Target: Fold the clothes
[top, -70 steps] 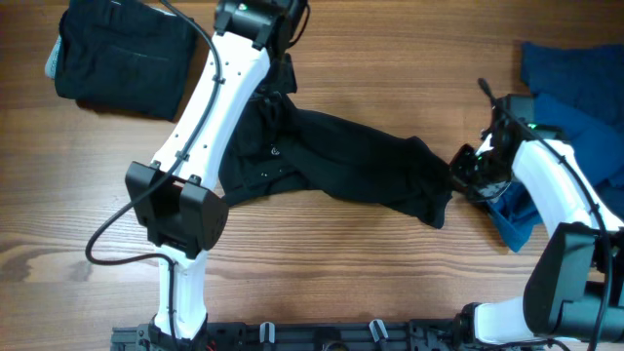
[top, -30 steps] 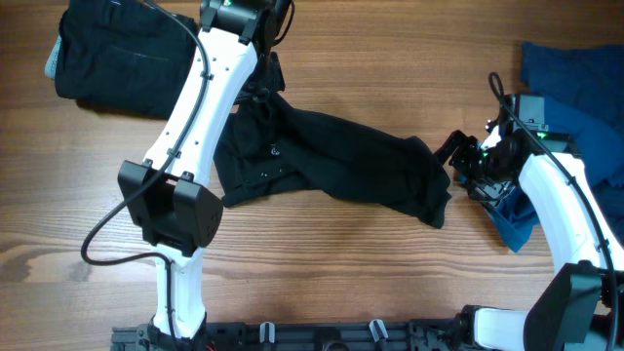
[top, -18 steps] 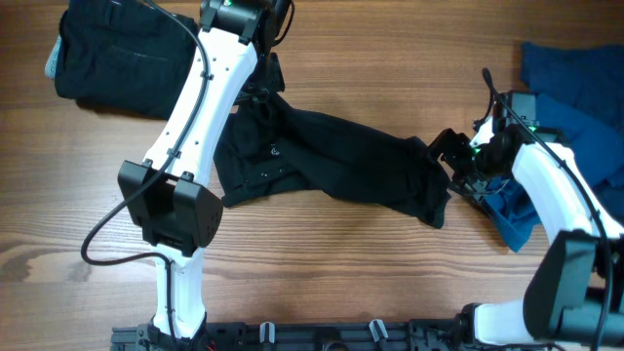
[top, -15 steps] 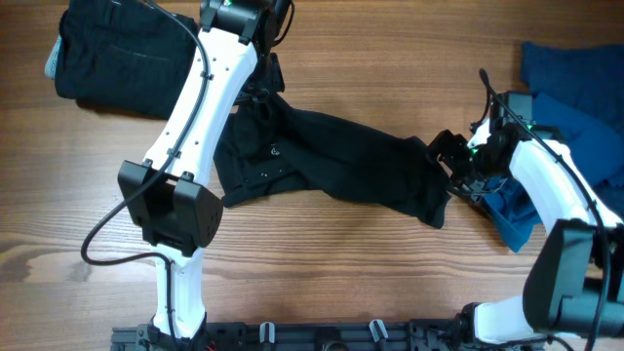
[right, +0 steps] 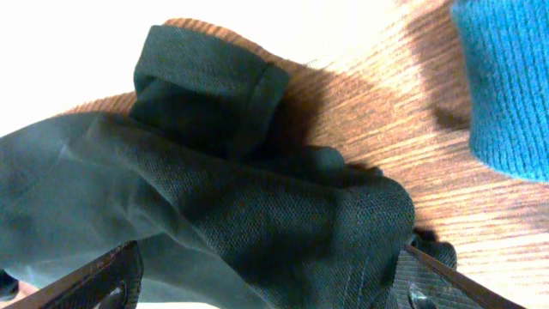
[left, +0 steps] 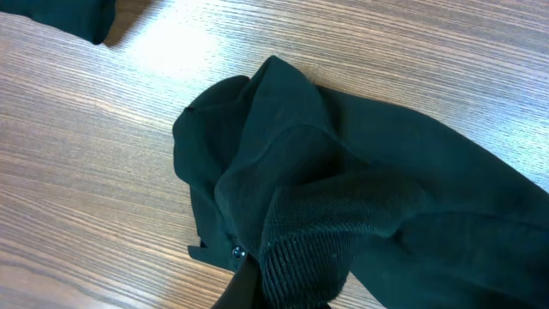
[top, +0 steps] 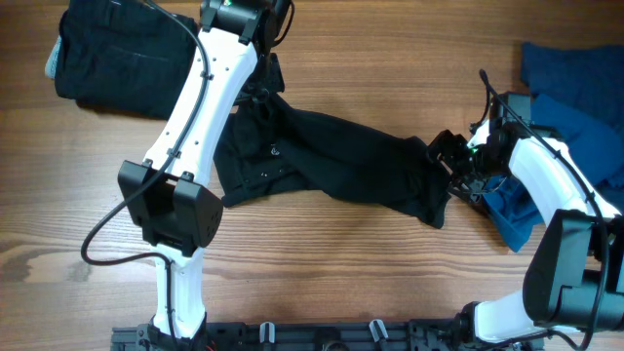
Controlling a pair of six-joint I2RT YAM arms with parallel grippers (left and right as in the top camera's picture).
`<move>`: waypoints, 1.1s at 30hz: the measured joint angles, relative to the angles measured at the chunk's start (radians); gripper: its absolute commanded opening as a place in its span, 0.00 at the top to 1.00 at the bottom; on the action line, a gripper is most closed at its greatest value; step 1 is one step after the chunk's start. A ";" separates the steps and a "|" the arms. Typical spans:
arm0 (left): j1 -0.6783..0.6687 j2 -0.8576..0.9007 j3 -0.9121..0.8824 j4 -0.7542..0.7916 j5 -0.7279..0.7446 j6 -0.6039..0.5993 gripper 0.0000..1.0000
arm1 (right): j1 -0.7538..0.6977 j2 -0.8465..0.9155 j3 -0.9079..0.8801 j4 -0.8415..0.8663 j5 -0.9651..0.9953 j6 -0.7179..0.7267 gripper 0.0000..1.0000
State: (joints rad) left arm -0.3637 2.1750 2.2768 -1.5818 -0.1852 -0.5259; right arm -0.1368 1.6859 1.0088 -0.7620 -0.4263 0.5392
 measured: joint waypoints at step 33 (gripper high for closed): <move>0.000 -0.002 0.000 -0.026 -0.004 0.012 0.96 | -0.001 -0.556 0.017 -0.079 0.038 -0.073 0.96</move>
State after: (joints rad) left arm -0.3637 2.1735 2.2768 -1.6073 -0.1890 -0.5137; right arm -0.1375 1.1297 1.0260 -0.8410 -0.3882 0.4660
